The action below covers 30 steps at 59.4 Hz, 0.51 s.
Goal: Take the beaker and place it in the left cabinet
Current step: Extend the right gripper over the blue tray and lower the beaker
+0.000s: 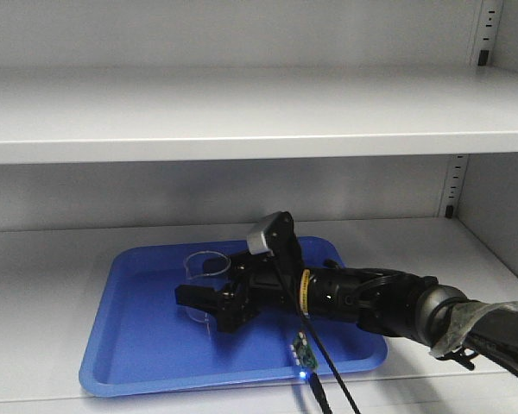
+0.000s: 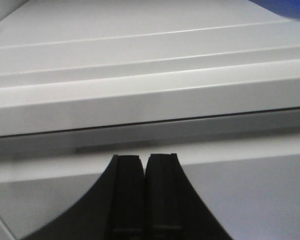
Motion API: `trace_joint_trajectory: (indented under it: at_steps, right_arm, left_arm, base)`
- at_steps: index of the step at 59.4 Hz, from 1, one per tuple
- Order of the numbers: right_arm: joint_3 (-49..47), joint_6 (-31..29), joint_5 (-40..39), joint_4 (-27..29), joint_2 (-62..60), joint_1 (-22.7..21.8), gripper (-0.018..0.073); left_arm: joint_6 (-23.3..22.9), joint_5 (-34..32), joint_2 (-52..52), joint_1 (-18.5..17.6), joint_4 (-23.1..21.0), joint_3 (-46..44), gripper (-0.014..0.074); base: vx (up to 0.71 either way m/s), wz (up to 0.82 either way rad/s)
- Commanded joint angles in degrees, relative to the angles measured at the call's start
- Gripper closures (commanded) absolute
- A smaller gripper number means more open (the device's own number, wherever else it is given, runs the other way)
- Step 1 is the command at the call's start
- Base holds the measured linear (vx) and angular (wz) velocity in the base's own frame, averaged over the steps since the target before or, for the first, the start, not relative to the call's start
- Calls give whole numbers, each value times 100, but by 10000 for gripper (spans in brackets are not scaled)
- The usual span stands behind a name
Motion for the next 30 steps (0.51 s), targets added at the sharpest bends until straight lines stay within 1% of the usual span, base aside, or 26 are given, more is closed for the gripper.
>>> trace_joint_trajectory:
  at_steps: [1, 5, 11, 17, 21, 30]
  right_arm:
    - [-259, 84, 291, 195, -368, 35, 556]
    - [-261, 117, 518, 159, -368, 42, 545]
    - [-261, 117, 561, 10, -368, 42, 517]
    - [-261, 123, 579, -42, -368, 42, 459]
    - [-261, 127, 579, -42, -368, 42, 405]
    - [-261, 127, 494, -42, -368, 42, 235]
  left_arm:
    - [-23, -429, -56, -31, 19, -89, 593]
    - [-23, -429, -56, -31, 19, -89, 593]
    - [-23, -429, -56, -31, 19, -89, 593]
    - [-23, -429, -56, -31, 19, -89, 593]
    - [-23, -429, -56, -31, 19, -89, 593]
    - [-23, -429, -56, -31, 19, -89, 593]
  base:
    - [0, 0]
    - [0, 0]
    - [0, 0]
    - [0, 0]
    - [0, 0]
    - [0, 0]
